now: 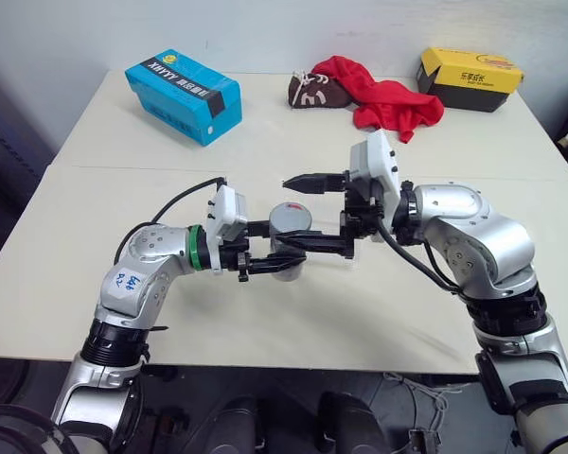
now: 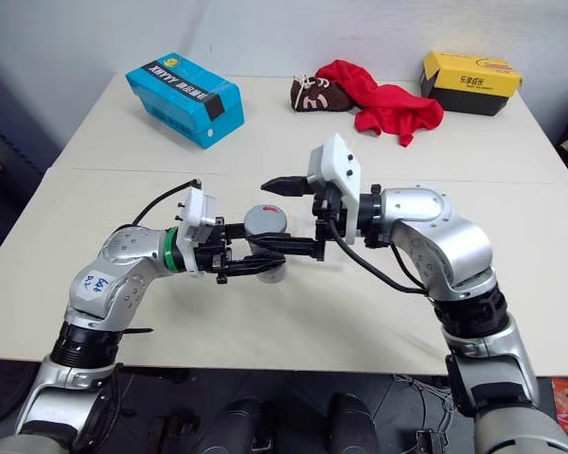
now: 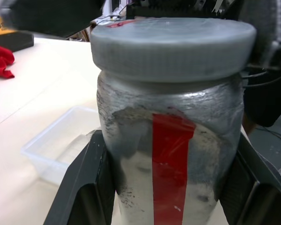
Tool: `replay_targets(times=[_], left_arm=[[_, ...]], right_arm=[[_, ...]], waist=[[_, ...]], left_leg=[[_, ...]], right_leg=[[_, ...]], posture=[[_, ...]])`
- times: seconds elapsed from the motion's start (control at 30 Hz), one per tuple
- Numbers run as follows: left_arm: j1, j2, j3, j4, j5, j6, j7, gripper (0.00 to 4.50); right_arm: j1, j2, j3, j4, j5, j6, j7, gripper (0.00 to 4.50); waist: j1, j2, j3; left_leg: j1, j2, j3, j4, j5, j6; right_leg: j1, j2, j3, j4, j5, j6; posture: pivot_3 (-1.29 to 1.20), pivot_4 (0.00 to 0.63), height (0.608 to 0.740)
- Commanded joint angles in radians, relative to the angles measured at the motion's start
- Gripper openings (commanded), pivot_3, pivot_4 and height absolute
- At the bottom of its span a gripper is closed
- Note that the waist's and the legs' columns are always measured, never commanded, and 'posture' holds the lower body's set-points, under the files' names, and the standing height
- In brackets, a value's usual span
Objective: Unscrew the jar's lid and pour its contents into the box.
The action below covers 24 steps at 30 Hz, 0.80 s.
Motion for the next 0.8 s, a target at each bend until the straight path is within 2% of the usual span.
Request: replay_targets(times=[0.03,0.27,0.47,0.57,0.8], left_arm=[[0.009,0.007,0.012,-0.058,-0.022,-0.036,-0.03,2.31],[0.022,0.008,0.021,-0.073,-0.016,-0.038,-0.025,2.31],[0.026,0.009,0.028,-0.074,-0.011,-0.041,-0.017,2.31],[0.026,0.006,0.028,-0.074,-0.01,-0.042,-0.012,2.31],[0.024,0.0,0.024,-0.07,-0.01,-0.04,-0.009,2.31]], right_arm=[[0.023,-0.05,-0.096,0.042,-0.003,-0.013,-0.004,4.48],[0.078,-0.083,-0.151,0.022,0.065,0.008,0.042,4.48],[0.114,-0.097,-0.212,-0.056,0.19,0.07,0.092,4.48],[0.089,-0.087,-0.191,-0.117,0.228,0.111,0.074,4.48],[-0.003,0.009,-0.092,-0.167,0.18,0.141,-0.055,4.48]], waist=[[0.0,0.0,0.0],[0.003,0.0,0.0],[0.0,0.0,0.0],[0.0,0.0,0.0],[0.0,0.0,0.0]], left_leg=[[0.0,0.0,0.0,0.0,0.0,0.0],[-0.001,0.0,0.0,0.001,0.0,0.0],[-0.001,0.0,0.0,0.001,0.0,0.0],[0.0,0.001,0.0,0.001,0.0,0.0],[0.0,0.001,0.0,0.001,0.0,0.0]], right_leg=[[0.0,0.0,0.0,0.0,0.0,0.0],[0.0,-0.001,0.0,0.0,0.0,0.0],[0.0,0.0,0.0,0.0,0.0,0.0],[0.0,0.0,0.0,0.0,0.0,0.0],[0.0,-0.001,0.0,0.0,0.0,0.0]], posture=[[0.0,0.15,0.74],[0.0,0.15,0.74],[0.0,0.15,0.74],[0.0,0.15,0.74],[0.0,0.15,0.74]])
